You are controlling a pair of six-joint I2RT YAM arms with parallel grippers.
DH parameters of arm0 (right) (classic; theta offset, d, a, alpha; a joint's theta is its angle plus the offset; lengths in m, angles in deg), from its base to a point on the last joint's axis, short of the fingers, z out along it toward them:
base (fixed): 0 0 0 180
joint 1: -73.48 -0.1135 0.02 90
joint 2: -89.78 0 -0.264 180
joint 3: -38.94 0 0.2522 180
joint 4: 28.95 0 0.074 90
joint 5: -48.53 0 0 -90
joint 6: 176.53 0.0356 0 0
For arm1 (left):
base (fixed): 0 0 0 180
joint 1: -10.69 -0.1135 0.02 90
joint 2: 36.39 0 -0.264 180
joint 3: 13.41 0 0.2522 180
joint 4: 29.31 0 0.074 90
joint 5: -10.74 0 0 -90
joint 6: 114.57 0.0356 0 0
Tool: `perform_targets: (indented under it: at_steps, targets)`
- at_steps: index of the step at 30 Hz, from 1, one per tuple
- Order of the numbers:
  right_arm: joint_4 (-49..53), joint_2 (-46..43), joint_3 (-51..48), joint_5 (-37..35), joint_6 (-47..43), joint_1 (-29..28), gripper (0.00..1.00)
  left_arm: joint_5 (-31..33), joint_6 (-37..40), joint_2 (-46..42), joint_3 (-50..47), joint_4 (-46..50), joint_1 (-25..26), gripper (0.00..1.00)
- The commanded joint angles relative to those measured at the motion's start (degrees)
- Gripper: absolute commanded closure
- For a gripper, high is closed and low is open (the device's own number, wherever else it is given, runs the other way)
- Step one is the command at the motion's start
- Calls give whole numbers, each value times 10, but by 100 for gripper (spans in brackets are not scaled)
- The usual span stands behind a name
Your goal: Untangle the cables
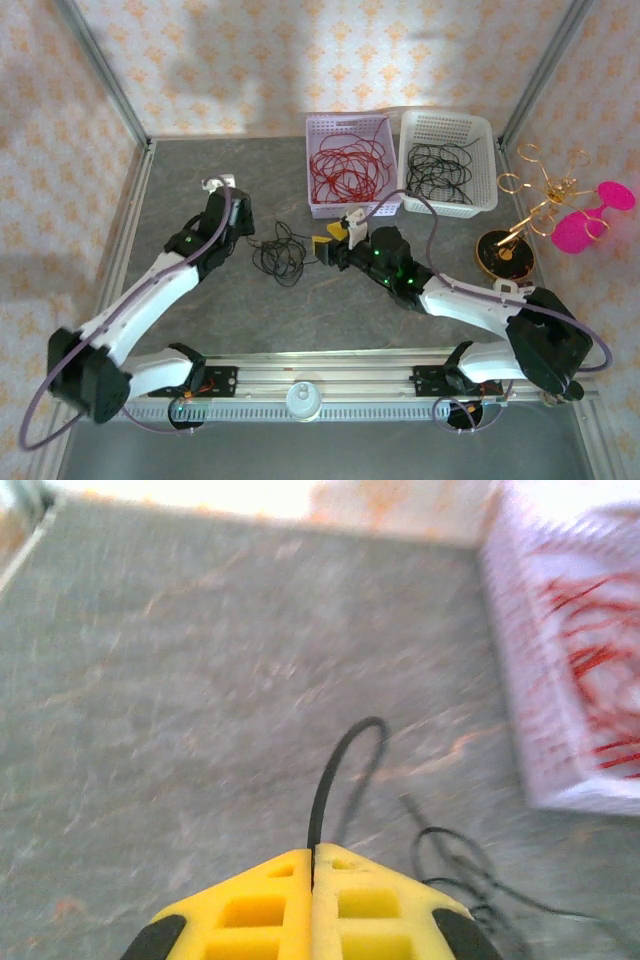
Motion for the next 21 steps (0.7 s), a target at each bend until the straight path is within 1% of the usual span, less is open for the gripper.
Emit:
perform_targets:
  at_steps: [1,4,8,10,12,14,15,16,17,19,21]
  targets:
    - [-109,15,-6,101,1,-3,43,2,-4,-39,1,5,29,100]
    - [-163,70,18,126,35,-3,43,-10,-7,-57,24,17,56,100]
    - [-223,145,68,147,77,-3,43,-20,-1,-55,64,35,93,100]
    - [-235,178,96,159,80,-4,43,-15,2,-52,76,45,103,100]
    - [-215,206,127,166,77,-4,43,17,-8,-50,74,65,103,100]
    - [-150,219,158,147,79,-4,45,94,-45,-39,70,111,97,100]
    - [-123,219,163,130,79,-4,46,100,-53,-33,65,126,87,94]
    - [-108,217,160,108,81,-4,46,83,-56,-28,54,133,66,80]
    - [-99,211,152,90,80,-4,46,53,-61,-25,39,130,40,74]
    - [-90,199,135,70,74,-4,46,-8,-60,-25,1,96,-9,68]
    - [-81,186,121,64,69,-4,46,-33,-63,-25,-38,52,-47,54]
